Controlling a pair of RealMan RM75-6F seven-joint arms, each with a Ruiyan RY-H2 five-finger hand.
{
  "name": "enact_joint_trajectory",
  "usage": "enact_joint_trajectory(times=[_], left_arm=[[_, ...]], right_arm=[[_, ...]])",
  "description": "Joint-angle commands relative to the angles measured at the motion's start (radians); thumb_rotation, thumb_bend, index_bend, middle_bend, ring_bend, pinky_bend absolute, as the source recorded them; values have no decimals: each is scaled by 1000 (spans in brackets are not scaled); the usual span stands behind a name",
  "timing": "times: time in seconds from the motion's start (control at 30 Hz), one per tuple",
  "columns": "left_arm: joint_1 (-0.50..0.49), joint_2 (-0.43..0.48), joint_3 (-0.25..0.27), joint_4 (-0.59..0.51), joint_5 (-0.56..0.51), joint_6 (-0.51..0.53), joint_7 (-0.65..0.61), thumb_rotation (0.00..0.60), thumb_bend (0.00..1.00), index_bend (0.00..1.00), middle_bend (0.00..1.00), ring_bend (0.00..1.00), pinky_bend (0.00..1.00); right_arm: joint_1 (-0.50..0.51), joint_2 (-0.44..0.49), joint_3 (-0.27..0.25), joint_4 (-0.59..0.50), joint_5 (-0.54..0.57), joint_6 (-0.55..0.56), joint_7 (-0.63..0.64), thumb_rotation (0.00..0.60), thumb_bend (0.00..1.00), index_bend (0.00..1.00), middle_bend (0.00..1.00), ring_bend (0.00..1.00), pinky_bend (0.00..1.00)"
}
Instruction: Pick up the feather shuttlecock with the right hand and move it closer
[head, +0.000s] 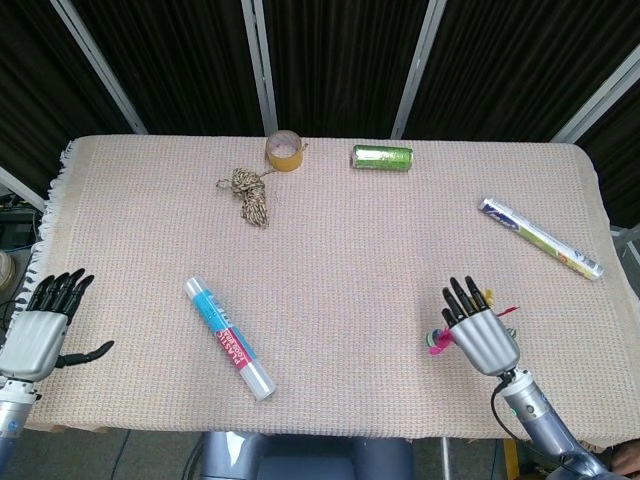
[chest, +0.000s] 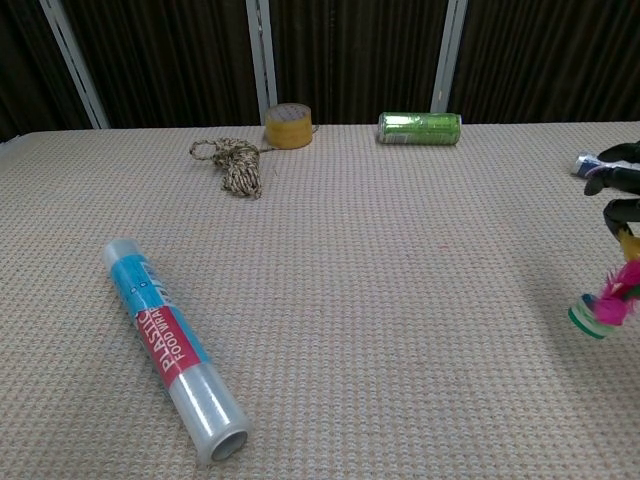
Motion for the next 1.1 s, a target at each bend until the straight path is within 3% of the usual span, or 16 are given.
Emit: enact_joint_trajectory(times=[0.03, 0.53, 0.87, 1.1], left_arm=[[-2, 4, 4, -2, 7, -2, -10, 355, 155, 0, 0, 0, 0], [1, 41, 36, -24, 76, 24, -83, 362, 152, 0, 0, 0, 0], [8, 64, 51, -34, 123, 63, -128, 361, 152, 0, 0, 0, 0], [12, 78, 63, -39, 160, 91, -163, 364, 154, 0, 0, 0, 0]], right_arm=[[-12, -6, -6, -35, -11, -16, -60, 600, 176, 519, 244, 127, 242], [-98, -16, -37, -229, -34, -61, -300, 600, 161, 267, 166, 84, 242], [-159, 3, -56, -346, -67, -57, -422, 600, 125, 17, 101, 41, 220], [-195, 20, -70, -425, -112, -50, -494, 600, 50, 0, 67, 14, 198]])
